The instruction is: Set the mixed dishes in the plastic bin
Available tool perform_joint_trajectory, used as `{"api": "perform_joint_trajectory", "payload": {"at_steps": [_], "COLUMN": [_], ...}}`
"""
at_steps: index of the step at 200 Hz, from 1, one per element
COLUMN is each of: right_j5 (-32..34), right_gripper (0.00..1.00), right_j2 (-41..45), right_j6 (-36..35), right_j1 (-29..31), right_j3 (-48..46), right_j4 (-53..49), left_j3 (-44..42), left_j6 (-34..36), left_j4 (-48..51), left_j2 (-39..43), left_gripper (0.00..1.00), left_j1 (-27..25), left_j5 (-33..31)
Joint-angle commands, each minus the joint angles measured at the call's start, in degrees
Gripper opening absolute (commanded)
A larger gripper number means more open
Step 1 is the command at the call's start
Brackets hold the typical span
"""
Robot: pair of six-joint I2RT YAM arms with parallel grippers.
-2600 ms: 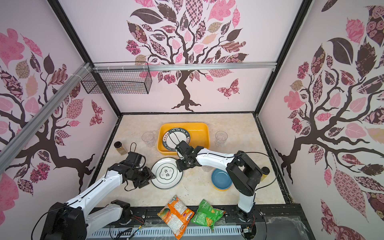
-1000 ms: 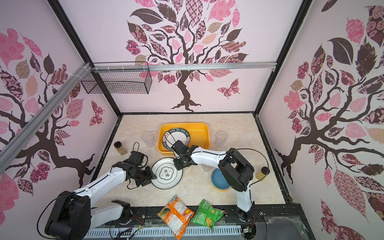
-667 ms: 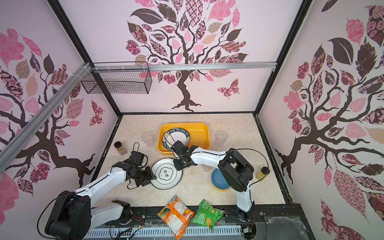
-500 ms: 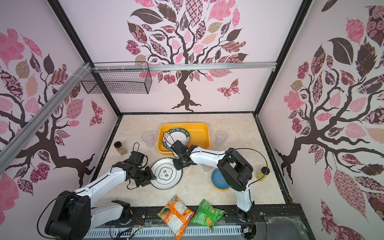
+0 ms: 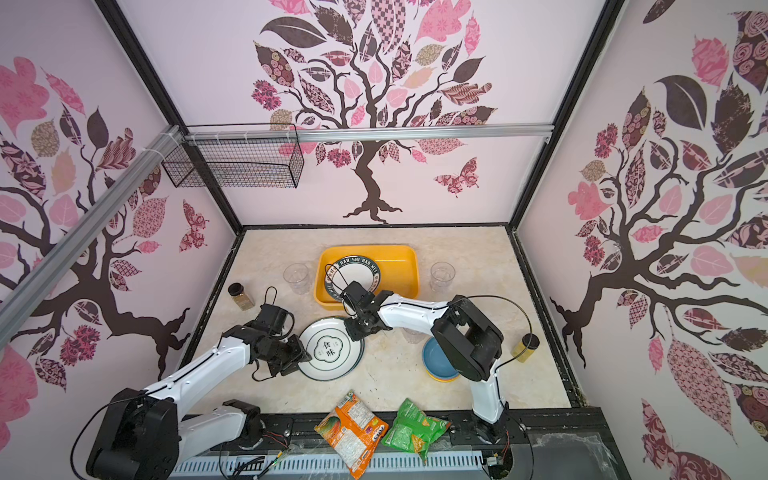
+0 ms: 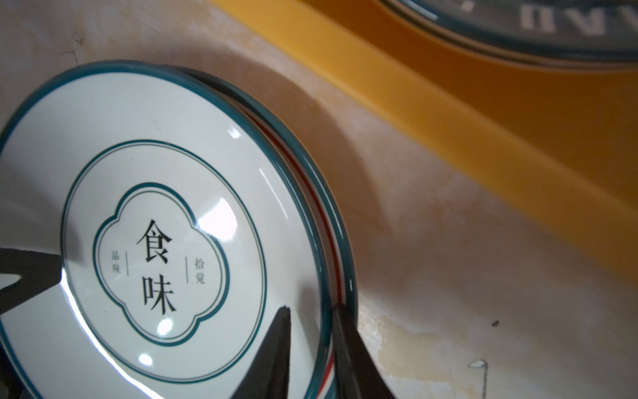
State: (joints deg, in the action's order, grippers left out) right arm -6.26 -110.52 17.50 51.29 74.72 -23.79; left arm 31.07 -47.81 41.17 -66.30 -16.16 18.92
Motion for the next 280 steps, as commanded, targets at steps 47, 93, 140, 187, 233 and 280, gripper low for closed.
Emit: {"api": "perform_joint_trajectory", "payload": {"at_steps": [47, 93, 140, 187, 233, 280], "right_j5": [-4.62, -6.12, -7.93, -9.19, -10.13, -10.48], "right_gripper": [0.25, 0.21, 0.19, 0.19, 0.19, 0.19], "right_j2": [-3.03, -3.44, -3.96, -4.09, -4.04, -3.53], "right_j6": [-0.72, -1.07, -1.68, -2.14, -2.37, -2.15], "right_j1": [1.28, 1.46, 1.89, 2.17, 2.30, 2.31], "right_j3": [1.01, 0.87, 1.28, 1.32, 1.37, 1.34], "right_j4": [-0.37, -0.14, -0.12, -0.29, -0.43, -0.38], "left_j3": [-1.10, -1.01, -0.68, -0.04, 0.97, 1.93], "left_j6": [-1.10, -1.84, -2.02, -1.94, -1.76, -1.47], "left_j4": [1.31, 2.82, 3.81, 4.93, 6.23, 7.33], "left_j2": [3.06, 3.88, 5.28, 6.77, 8.77, 10.08], "left_gripper": [0.42, 0.42, 0.39, 0.32, 0.21, 0.10], "left_j1": [-0.44, -1.25, -1.26, -1.28, -1.31, -1.24], "left_j5": [-0.28, -0.28, -0.34, -0.77, -1.75, -2.83]}}
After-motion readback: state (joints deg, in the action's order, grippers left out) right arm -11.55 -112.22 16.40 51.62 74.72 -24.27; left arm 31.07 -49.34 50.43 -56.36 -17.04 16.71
